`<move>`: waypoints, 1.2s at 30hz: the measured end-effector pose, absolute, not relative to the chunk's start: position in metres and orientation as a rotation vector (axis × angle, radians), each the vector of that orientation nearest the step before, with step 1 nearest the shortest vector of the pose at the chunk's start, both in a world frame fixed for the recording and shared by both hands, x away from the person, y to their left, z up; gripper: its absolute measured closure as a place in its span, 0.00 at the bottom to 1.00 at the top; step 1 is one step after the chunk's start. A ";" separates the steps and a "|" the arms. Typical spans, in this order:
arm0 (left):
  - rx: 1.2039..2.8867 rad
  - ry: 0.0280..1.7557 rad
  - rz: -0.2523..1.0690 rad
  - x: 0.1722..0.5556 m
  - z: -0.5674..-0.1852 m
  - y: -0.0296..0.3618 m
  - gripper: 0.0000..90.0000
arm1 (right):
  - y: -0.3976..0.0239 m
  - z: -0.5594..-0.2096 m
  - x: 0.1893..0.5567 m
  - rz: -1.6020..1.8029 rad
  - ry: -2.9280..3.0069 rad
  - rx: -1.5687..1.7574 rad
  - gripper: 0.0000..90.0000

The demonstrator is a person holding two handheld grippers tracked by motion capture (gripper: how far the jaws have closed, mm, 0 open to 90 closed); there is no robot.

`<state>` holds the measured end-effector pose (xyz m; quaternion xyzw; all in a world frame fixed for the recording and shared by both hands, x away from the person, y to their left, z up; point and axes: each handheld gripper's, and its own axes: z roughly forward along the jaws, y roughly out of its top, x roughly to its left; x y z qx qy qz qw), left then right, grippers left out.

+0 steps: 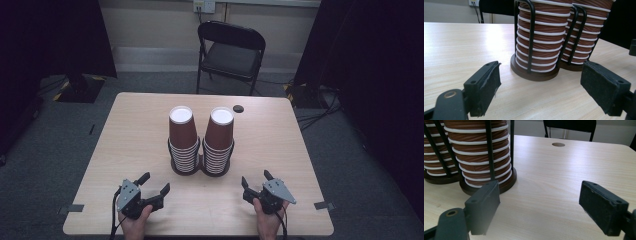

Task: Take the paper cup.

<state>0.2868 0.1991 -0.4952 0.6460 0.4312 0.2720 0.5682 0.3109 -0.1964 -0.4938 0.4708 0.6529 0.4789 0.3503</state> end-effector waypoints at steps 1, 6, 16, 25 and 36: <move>1.522 1.012 0.642 0.287 -0.495 0.199 0.18 | -0.197 -0.494 0.311 1.240 1.690 1.218 0.18; 1.548 1.015 0.659 0.288 -0.489 0.193 0.18 | -0.197 -0.494 0.310 1.250 1.691 1.208 0.19; 1.584 0.985 0.647 0.293 -0.476 0.174 0.19 | -0.198 -0.494 0.309 1.264 1.680 1.201 0.19; 1.601 0.945 0.633 0.295 -0.466 0.162 0.19 | -0.198 -0.494 0.307 1.272 1.660 1.196 0.19; 1.627 0.871 0.616 0.297 -0.450 0.140 0.19 | -0.199 -0.494 0.306 1.285 1.644 1.194 0.19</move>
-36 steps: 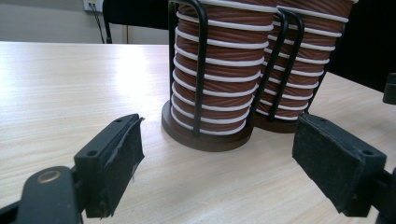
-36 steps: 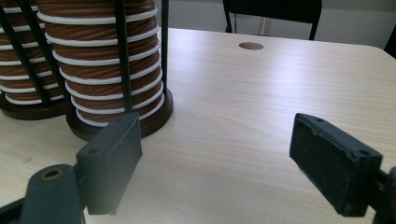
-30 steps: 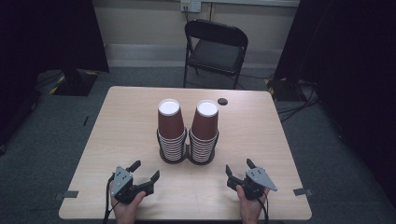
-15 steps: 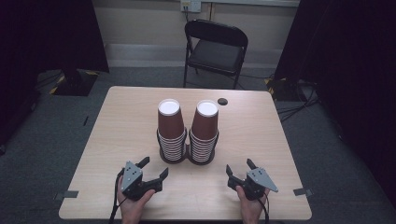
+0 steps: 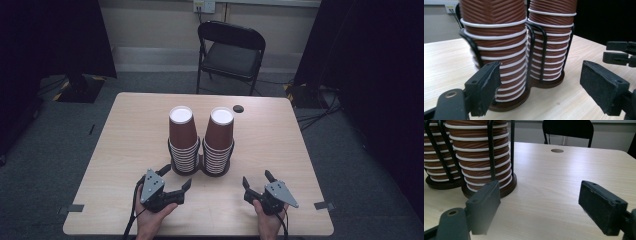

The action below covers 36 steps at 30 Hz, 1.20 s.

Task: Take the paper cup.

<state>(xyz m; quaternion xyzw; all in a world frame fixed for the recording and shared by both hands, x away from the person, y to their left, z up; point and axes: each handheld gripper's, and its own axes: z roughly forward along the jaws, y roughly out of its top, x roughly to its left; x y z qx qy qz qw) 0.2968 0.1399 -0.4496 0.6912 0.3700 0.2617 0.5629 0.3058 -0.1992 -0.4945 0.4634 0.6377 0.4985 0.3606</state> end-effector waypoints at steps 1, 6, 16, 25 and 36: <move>1.627 0.871 0.616 0.297 -0.450 0.140 0.19 | -0.199 -0.494 0.306 1.285 1.644 1.194 0.19; 1.656 0.807 0.605 0.299 -0.438 0.132 0.20 | -0.198 -0.494 0.306 1.269 1.645 1.194 0.20; 1.660 0.739 0.626 0.305 -0.417 0.118 0.20 | -0.198 -0.494 0.306 1.274 1.642 1.198 0.21; 1.650 0.718 0.618 0.311 -0.405 0.109 0.23 | -0.199 -0.494 0.307 1.276 1.653 1.197 0.22; 1.628 0.688 0.615 0.319 -0.387 0.098 0.22 | -0.199 -0.494 0.307 1.278 1.653 1.197 0.22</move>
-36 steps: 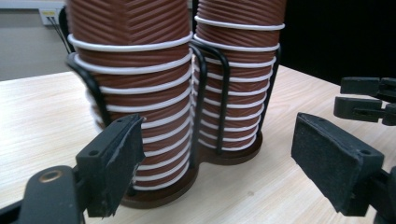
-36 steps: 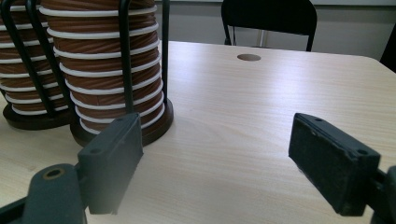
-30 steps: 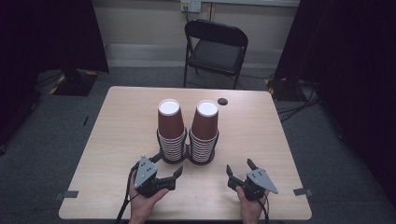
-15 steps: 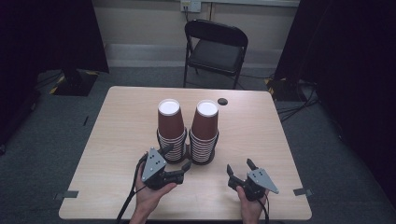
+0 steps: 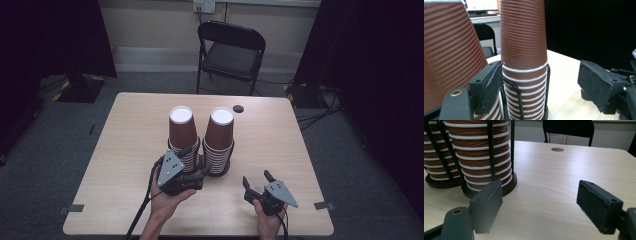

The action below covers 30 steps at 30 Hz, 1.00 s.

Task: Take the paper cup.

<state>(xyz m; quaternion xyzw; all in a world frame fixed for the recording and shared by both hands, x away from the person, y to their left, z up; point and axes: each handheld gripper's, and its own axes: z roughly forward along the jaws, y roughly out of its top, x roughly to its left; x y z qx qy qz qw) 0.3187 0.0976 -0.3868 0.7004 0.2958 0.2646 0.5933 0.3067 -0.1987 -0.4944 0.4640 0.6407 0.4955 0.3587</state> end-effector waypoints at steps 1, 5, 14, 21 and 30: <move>1.628 0.688 0.614 0.319 -0.386 0.097 0.22 | -0.199 -0.494 0.307 1.278 1.655 1.197 0.22; 1.628 0.689 0.613 0.322 -0.382 0.093 0.22 | -0.199 -0.494 0.307 1.278 1.654 1.196 0.22; 1.623 0.677 0.599 0.332 -0.369 0.082 0.21 | -0.199 -0.494 0.307 1.279 1.656 1.194 0.22; 1.619 0.675 0.596 0.339 -0.361 0.076 0.20 | -0.199 -0.494 0.307 1.281 1.652 1.198 0.22; 1.611 0.671 0.614 0.347 -0.350 0.069 0.19 | -0.199 -0.494 0.307 1.281 1.655 1.197 0.22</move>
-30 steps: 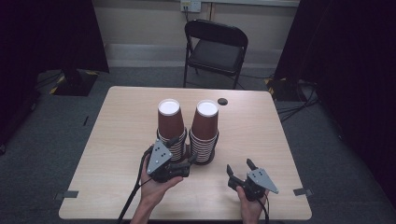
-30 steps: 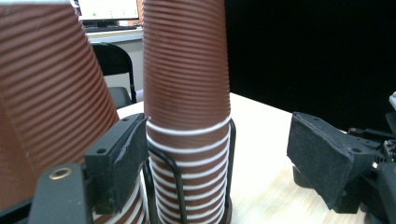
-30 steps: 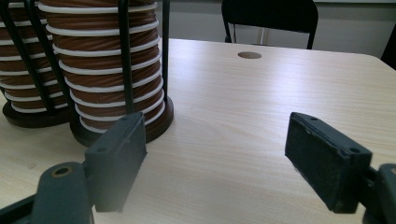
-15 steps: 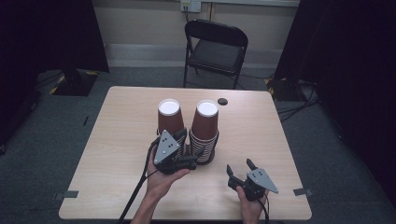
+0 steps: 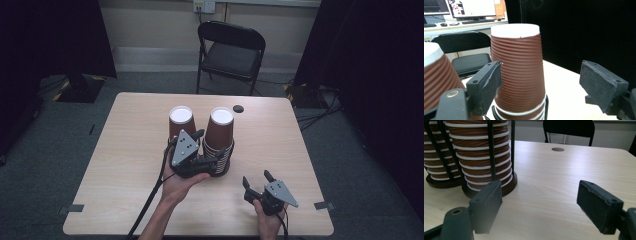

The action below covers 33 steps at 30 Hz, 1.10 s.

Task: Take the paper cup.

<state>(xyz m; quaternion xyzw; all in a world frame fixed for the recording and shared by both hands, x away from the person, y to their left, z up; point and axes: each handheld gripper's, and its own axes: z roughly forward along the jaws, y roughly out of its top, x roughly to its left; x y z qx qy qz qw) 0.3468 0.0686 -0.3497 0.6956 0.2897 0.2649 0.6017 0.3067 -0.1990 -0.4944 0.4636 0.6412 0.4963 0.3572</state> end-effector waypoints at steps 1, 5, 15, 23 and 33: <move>1.611 0.671 0.614 0.347 -0.349 0.068 0.19 | -0.199 -0.494 0.307 1.281 1.656 1.196 0.22; 1.613 0.667 0.628 0.350 -0.345 0.065 0.19 | -0.199 -0.494 0.307 1.282 1.656 1.197 0.22; 1.606 0.721 0.660 0.366 -0.334 0.055 0.19 | -0.199 -0.494 0.307 1.286 1.657 1.196 0.22; 1.632 0.746 0.692 0.375 -0.327 0.044 0.21 | -0.199 -0.494 0.307 1.285 1.658 1.198 0.22; 1.664 0.765 0.708 0.390 -0.317 0.035 0.18 | -0.199 -0.494 0.307 1.287 1.660 1.194 0.23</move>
